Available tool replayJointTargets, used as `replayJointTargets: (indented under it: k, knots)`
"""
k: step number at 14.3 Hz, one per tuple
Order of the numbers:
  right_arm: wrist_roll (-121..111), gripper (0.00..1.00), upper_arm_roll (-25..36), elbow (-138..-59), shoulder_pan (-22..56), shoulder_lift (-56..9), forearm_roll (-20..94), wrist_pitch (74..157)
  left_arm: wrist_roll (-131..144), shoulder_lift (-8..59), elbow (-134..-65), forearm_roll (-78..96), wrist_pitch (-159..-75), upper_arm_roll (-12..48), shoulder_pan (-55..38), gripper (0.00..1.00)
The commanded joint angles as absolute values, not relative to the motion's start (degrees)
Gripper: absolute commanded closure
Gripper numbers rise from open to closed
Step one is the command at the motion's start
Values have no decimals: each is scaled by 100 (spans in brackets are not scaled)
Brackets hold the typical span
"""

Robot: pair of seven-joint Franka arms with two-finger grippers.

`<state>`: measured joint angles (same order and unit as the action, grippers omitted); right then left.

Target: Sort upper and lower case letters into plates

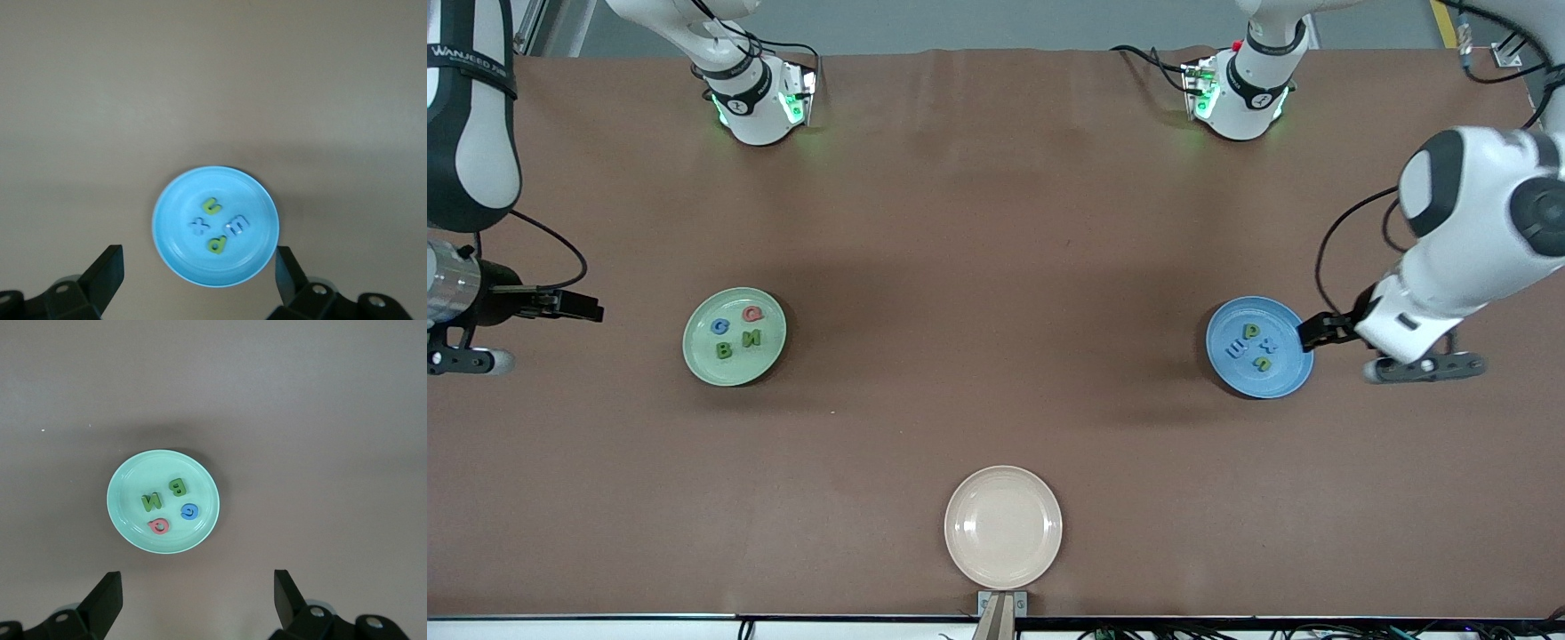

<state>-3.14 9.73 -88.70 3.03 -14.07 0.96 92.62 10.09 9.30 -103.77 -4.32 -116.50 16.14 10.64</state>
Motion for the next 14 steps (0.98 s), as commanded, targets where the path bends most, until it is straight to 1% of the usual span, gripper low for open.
replayJointTargets:
  k: [1,3,4,6,8,10,12,14]
  knots:
    - [-439,0,905,-8737,255,-1371,-17,9053,835,537,-10450,-229,-11549,1591,1098,0]
    - [-623,0,940,-8666,185,-1354,-17,9009,730,309,-10424,-150,-11505,1591,1195,0]
    - [-763,0,958,-8570,150,-1354,-18,8913,660,229,-10293,-89,-11392,1565,1213,0]
    - [-930,0,958,-8386,10,-1362,-52,8632,397,228,-9663,35,-10595,1547,1414,0]
    - [-1273,0,949,-8385,-105,-1362,-44,8631,220,202,-9283,157,-10144,1547,1564,0]
    - [-1266,0,940,-8350,-62,-1406,-79,8631,211,54,-9167,237,-9871,1547,1687,0]
    - [-1266,0,932,-8104,-88,-1441,-53,8622,159,-192,-9219,351,-9616,1538,1766,0]
    - [-1283,0,932,-8086,-123,-1450,17,8631,149,-290,-9220,352,-9563,1538,1775,0]
